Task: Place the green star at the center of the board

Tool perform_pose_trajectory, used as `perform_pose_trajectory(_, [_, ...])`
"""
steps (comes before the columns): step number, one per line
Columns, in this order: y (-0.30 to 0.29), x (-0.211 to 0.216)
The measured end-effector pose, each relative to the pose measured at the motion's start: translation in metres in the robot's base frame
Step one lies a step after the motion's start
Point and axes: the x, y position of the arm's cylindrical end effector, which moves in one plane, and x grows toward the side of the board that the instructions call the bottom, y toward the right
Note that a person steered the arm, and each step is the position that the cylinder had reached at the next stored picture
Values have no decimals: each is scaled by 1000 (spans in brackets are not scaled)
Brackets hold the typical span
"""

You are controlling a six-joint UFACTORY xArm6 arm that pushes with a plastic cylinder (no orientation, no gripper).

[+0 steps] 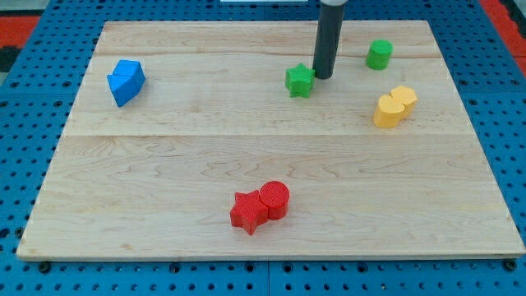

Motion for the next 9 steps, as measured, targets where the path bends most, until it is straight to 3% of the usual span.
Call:
perform_pose_trajectory(1, [-29, 35])
perform_pose_trajectory(3, [-42, -12])
perform_pose_trajectory(4, [-92, -6])
perform_pose_trajectory(5, [-101, 32])
perform_pose_trajectory(7, [-122, 15])
perform_pose_trajectory(8, [-177, 24])
perform_pose_trajectory(9, [-148, 68])
